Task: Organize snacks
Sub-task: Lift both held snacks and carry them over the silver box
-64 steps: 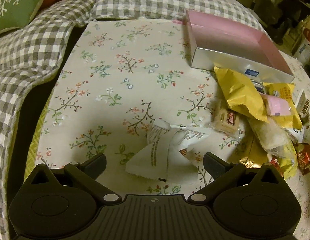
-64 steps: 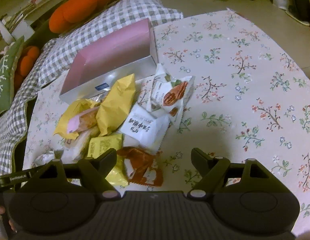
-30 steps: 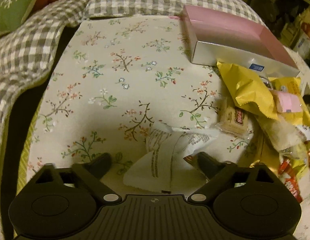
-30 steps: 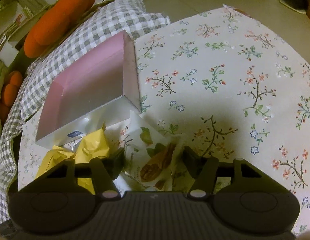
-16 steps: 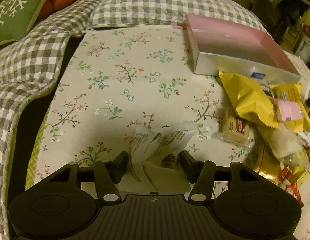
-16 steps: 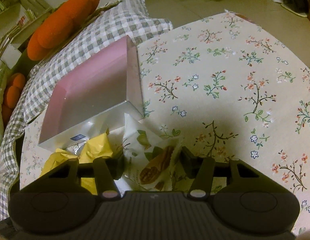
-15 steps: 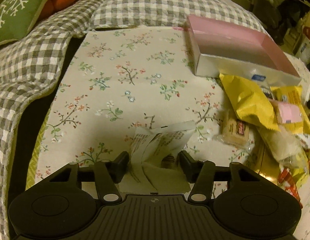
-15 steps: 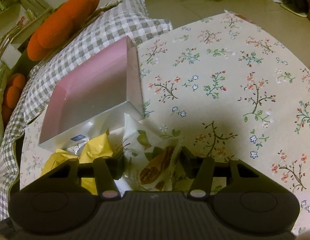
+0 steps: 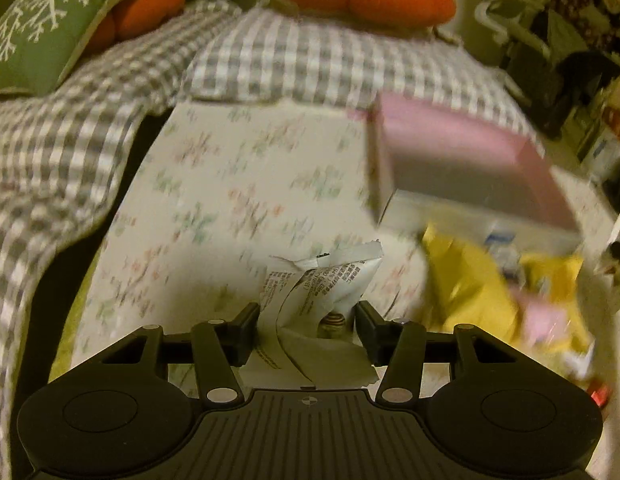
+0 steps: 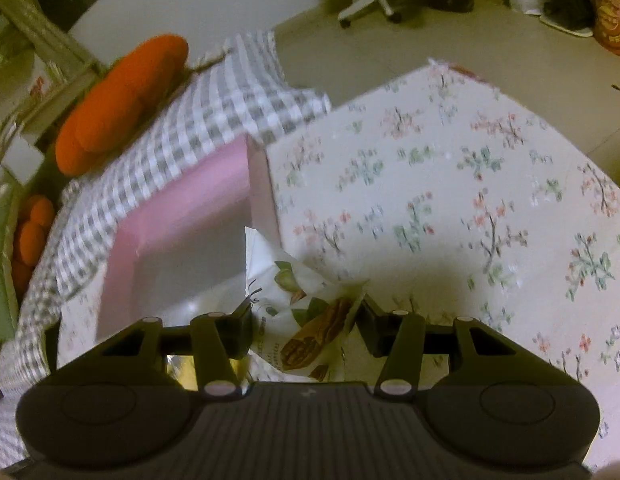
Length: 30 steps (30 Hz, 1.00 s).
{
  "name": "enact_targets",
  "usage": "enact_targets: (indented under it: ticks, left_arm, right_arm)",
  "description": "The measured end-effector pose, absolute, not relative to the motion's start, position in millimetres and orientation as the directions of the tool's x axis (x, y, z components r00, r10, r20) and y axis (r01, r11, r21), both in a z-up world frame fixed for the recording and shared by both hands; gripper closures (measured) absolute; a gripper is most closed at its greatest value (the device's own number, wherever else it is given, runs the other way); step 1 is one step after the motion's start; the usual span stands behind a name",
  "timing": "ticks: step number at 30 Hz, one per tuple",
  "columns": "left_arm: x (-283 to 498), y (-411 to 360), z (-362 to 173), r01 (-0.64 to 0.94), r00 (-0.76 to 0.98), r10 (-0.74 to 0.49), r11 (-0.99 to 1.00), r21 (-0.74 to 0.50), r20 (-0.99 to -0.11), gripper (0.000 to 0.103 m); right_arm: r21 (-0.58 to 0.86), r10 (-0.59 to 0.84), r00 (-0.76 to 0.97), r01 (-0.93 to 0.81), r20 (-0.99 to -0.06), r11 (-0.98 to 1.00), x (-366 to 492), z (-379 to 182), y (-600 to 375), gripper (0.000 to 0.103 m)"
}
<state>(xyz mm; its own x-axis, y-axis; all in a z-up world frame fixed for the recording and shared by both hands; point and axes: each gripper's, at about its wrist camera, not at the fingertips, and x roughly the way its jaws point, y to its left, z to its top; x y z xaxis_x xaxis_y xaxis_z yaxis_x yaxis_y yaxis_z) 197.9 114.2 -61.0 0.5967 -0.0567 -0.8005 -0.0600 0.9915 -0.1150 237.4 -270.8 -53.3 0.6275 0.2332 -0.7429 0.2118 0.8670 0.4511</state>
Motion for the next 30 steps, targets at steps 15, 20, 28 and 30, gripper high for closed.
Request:
enact_targets:
  ticks: [15,20,28,30]
  left_arm:
    - [290.9,49.9,-37.7,0.045,0.714,-0.129,0.989,-0.139,-0.688,0.054]
    - [308.5,33.9,-53.5,0.069,0.704,-0.141,0.989,-0.131,-0.696,0.054]
    - [322.6,20.8,-69.2,0.101,0.729,-0.091,0.995,-0.025,-0.679,0.053]
    - [324.0,13.6,-72.1,0.116,0.736,-0.072,0.993,0.021,-0.673,0.053]
  right_arm:
    - [0.433,0.243,0.669,0.13,-0.703,0.892,290.5,-43.7,-232.9,0.055]
    - [0.407,0.26,0.663,0.074,-0.702,0.911,299.5,-44.3,-214.1,0.055]
    - [0.335,0.256,0.661,-0.008,-0.705,0.942,310.9,-49.6,-188.9,0.055]
    - [0.317,0.25,0.662,-0.02,-0.707,0.948,313.6,-52.2,-184.6,0.055]
